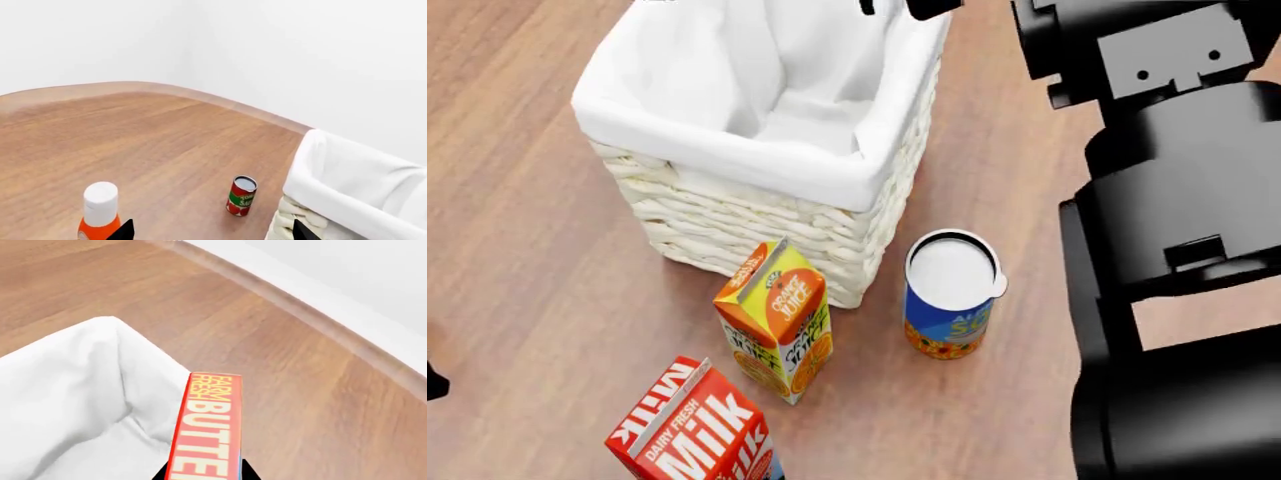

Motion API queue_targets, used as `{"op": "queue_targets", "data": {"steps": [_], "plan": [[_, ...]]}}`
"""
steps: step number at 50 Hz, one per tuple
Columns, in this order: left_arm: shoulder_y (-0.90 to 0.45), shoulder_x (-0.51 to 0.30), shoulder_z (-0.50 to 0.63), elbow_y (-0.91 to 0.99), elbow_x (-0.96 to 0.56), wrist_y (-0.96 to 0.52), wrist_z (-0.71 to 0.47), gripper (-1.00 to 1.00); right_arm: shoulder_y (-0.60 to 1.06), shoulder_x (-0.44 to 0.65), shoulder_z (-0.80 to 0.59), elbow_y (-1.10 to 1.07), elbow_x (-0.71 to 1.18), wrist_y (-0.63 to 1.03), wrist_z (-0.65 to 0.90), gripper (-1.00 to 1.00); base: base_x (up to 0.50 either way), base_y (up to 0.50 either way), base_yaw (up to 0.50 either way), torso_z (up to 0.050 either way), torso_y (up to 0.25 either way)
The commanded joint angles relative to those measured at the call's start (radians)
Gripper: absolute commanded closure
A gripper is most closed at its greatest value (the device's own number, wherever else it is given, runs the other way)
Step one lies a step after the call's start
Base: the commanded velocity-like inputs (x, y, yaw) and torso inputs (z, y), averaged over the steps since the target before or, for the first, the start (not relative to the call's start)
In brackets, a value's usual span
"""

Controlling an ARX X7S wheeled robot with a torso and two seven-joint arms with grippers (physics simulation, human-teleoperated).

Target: Pick up the butter and put it in the basket.

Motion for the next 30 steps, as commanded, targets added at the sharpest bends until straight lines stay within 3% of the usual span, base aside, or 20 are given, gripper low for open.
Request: {"op": "queue_targets", "data": {"steps": [1, 17, 30], "plan": [[0.000, -0.001, 0.009, -0.005, 0.003, 0.005, 0.000, -1.00, 0.074, -0.063, -0.038, 0.097, -0.031, -0.049, -0.149, 1.00, 0.00, 0.00, 0.00, 0.000, 0.000], [-0.001, -0.005, 0.011, 0.003, -0.006, 0.002, -0.014, -1.00, 0.096, -0.112, -0.089, 0.182, 0.017, -0.103, -0.261, 1.00, 0.00, 0.00, 0.00, 0.000, 0.001], [0.001, -0.006, 0.012, 0.014, -0.017, -0.004, -0.032, -1.00, 0.115, -0.113, -0.285, 0.210, 0.325, -0.107, -0.242, 1.00, 0.00, 0.00, 0.00, 0.001, 0.002]]}}
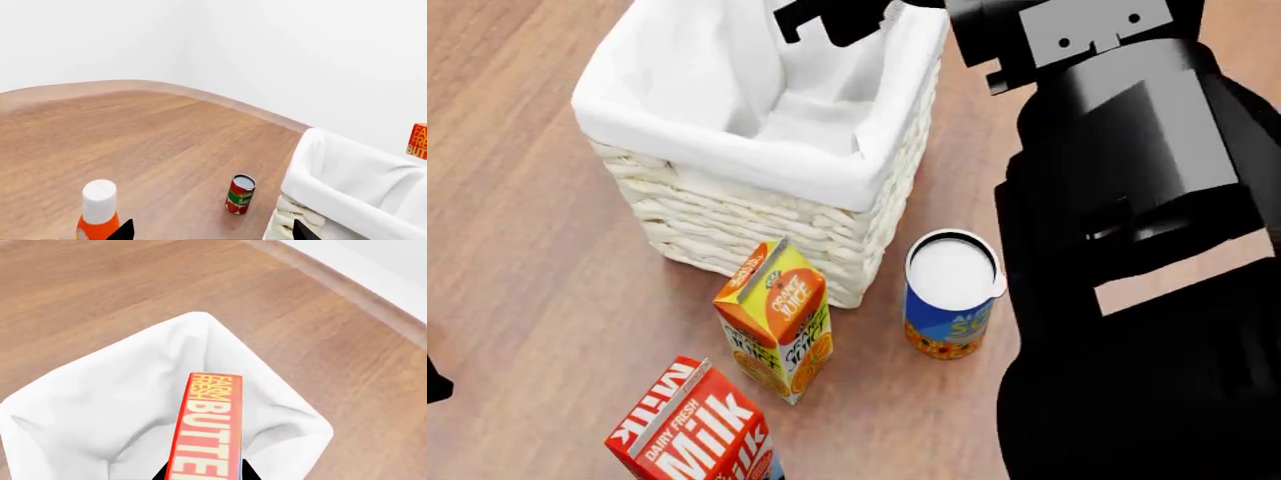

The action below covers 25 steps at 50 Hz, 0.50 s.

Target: Pick up the butter and put it in the basket.

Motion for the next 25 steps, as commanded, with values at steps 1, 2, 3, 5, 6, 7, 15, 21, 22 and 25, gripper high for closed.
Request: {"op": "queue_targets", "data": {"steps": [1, 2, 3, 5, 6, 7, 15, 21, 22, 25], "plan": [[0.001, -0.003, 0.000, 0.008, -0.009, -0.004, -0.014, -1.00, 0.043, -0.012, -0.105, 0.023, 0.238, -0.024, 0.001, 1.00, 0.00, 0.00, 0.00, 0.000, 0.000], [0.002, -0.003, -0.001, 0.008, -0.011, -0.004, -0.015, -1.00, 0.045, -0.012, -0.114, 0.030, 0.267, -0.025, 0.006, 1.00, 0.00, 0.00, 0.00, 0.000, 0.000], [0.002, -0.004, -0.001, 0.010, -0.012, -0.005, -0.016, -1.00, 0.047, -0.012, -0.125, 0.034, 0.290, -0.026, 0.011, 1.00, 0.00, 0.00, 0.00, 0.000, 0.000], [-0.001, -0.006, -0.003, 0.013, -0.018, -0.010, -0.022, -1.00, 0.046, -0.012, -0.143, 0.038, 0.333, -0.028, 0.017, 1.00, 0.00, 0.00, 0.00, 0.000, 0.005], [-0.001, -0.006, -0.003, 0.014, -0.019, -0.010, -0.023, -1.00, 0.046, -0.012, -0.150, 0.040, 0.347, -0.030, 0.020, 1.00, 0.00, 0.00, 0.00, 0.000, 0.000], [0.000, -0.006, -0.002, 0.015, -0.018, -0.009, -0.024, -1.00, 0.045, -0.012, -0.147, 0.042, 0.354, -0.029, 0.027, 1.00, 0.00, 0.00, 0.00, 0.000, 0.000], [0.003, -0.010, -0.008, 0.025, -0.029, -0.015, -0.039, -1.00, 0.035, -0.012, -0.062, 0.043, 0.312, -0.001, 0.056, 1.00, 0.00, 0.00, 0.00, 0.001, 0.001], [0.004, -0.012, -0.007, 0.036, -0.038, -0.022, -0.050, -1.00, 0.037, -0.012, -0.053, 0.043, 0.315, 0.039, 0.070, 1.00, 0.00, 0.00, 0.00, 0.000, 0.002], [0.004, -0.012, -0.006, 0.035, -0.038, -0.021, -0.049, -1.00, 0.038, -0.012, -0.059, 0.043, 0.320, 0.043, 0.071, 1.00, 0.00, 0.00, 0.00, 0.000, 0.000], [0.005, -0.012, -0.004, 0.034, -0.039, -0.021, -0.051, -1.00, 0.047, -0.012, -0.120, 0.042, 0.378, 0.052, 0.073, 1.00, 0.00, 0.00, 0.00, 0.000, 0.000]]}}
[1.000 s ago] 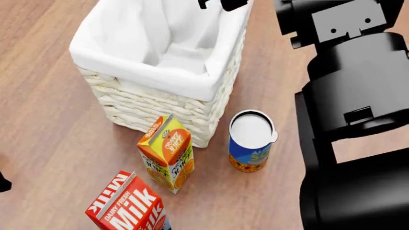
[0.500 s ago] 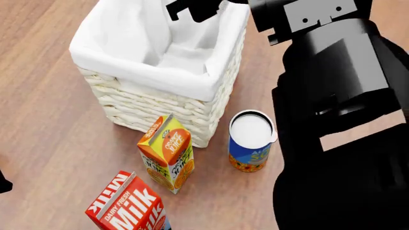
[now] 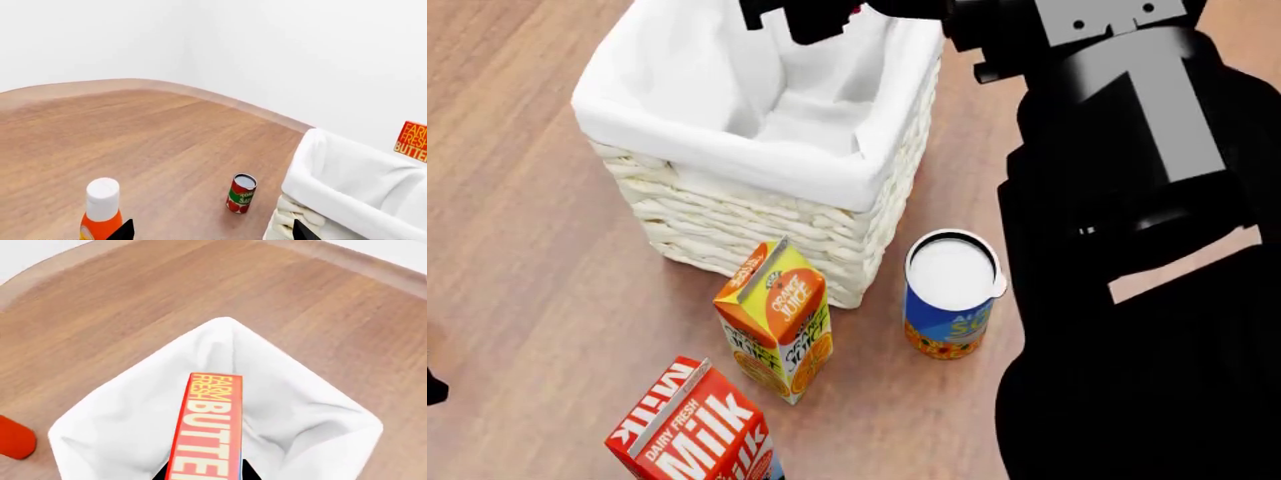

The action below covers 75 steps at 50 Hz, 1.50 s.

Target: Pick up the butter and put it in the basket.

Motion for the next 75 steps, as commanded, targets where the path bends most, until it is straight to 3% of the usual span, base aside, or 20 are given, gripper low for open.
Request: {"op": "queue_targets", "data": {"steps": [1, 10, 24, 44, 73, 74, 75], "plan": [[0.002, -0.004, 0.002, 0.011, -0.012, -0.009, -0.017, -1.00, 0.029, -0.003, -0.043, -0.004, 0.100, 0.034, 0.006, 1.00, 0.00, 0.00, 0.00, 0.000, 0.000], [0.002, -0.010, -0.001, 0.018, -0.021, -0.012, -0.026, -1.00, 0.024, -0.003, -0.298, -0.016, 0.332, 0.014, 0.006, 1.00, 0.00, 0.00, 0.00, 0.001, 0.001], [-0.004, -0.020, -0.002, 0.010, -0.032, -0.012, -0.029, -1.00, 0.025, -0.003, -0.496, -0.032, 0.539, -0.021, 0.024, 1.00, 0.00, 0.00, 0.00, 0.000, 0.001], [0.001, -0.026, -0.001, 0.018, -0.039, -0.009, -0.041, -1.00, 0.021, -0.003, -0.561, -0.032, 0.612, -0.053, 0.038, 1.00, 0.00, 0.00, 0.00, 0.001, 0.001], [0.008, -0.038, 0.003, 0.029, -0.050, -0.003, -0.053, -1.00, 0.007, -0.003, -0.565, -0.038, 0.572, -0.066, 0.022, 1.00, 0.00, 0.00, 0.00, 0.001, 0.001], [0.009, -0.038, 0.006, 0.026, -0.046, -0.001, -0.050, -1.00, 0.007, -0.003, -0.563, -0.038, 0.570, -0.070, 0.027, -1.00, 0.00, 0.00, 0.00, 0.000, 0.000], [0.009, -0.038, 0.005, 0.026, -0.047, -0.001, -0.050, -1.00, 0.007, -0.003, -0.563, -0.039, 0.567, -0.072, 0.026, -1.00, 0.00, 0.00, 0.00, 0.000, 0.000]]}}
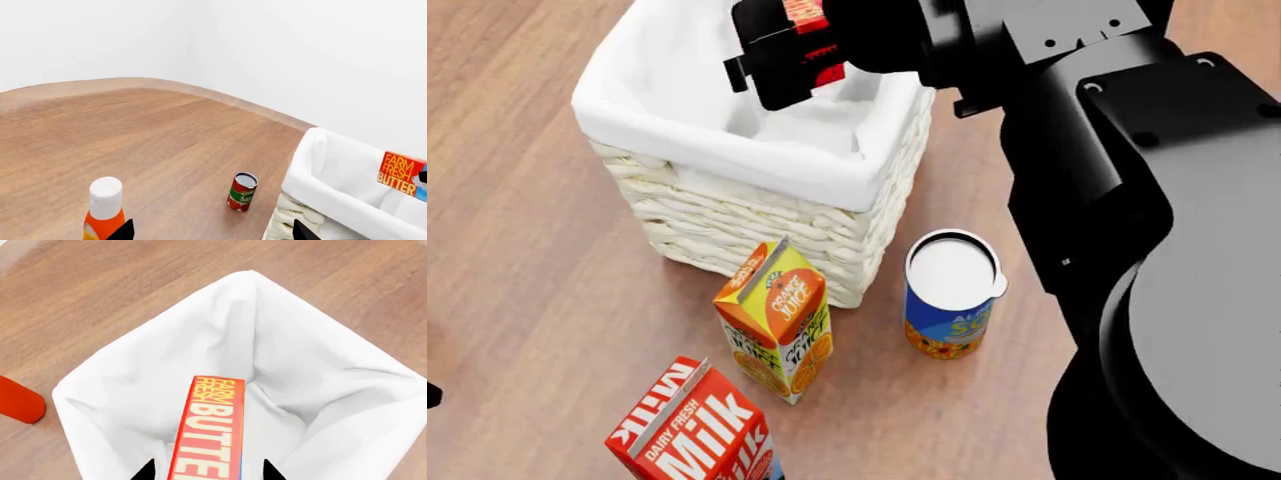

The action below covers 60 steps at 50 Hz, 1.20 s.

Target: Pick up the butter and put it in the basket.

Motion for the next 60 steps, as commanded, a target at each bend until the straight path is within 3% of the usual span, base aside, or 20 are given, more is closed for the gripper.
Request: {"op": "queue_targets", "data": {"steps": [1, 17, 37, 46, 60], "plan": [[0.006, -0.004, 0.006, -0.002, 0.004, 0.007, 0.004, -1.00, 0.011, 0.000, 0.053, -0.012, -0.031, -0.032, -0.014, -1.00, 0.00, 0.00, 0.00, 0.000, 0.000], [0.007, -0.010, 0.008, -0.001, 0.000, 0.012, 0.001, -1.00, 0.026, 0.000, 0.074, 0.017, -0.068, -0.165, 0.039, -1.00, 0.00, 0.00, 0.00, 0.000, 0.000], [0.011, -0.012, 0.029, -0.010, 0.024, 0.033, 0.018, -1.00, 0.018, 0.025, 0.195, 0.000, -0.293, -0.568, 0.146, -1.00, 0.00, 0.00, 0.00, 0.000, 0.000], [0.007, -0.021, 0.013, -0.005, 0.004, 0.036, 0.014, -1.00, -0.033, 0.260, 0.203, -0.476, -0.321, -0.666, 0.398, -1.00, 0.00, 0.00, 0.00, 0.000, 0.000], [0.013, -0.032, 0.002, 0.008, -0.009, 0.048, 0.014, -1.00, -0.053, 0.507, 0.176, -0.904, -0.359, -0.626, 0.634, -1.00, 0.00, 0.00, 0.00, 0.000, 0.000]]}}
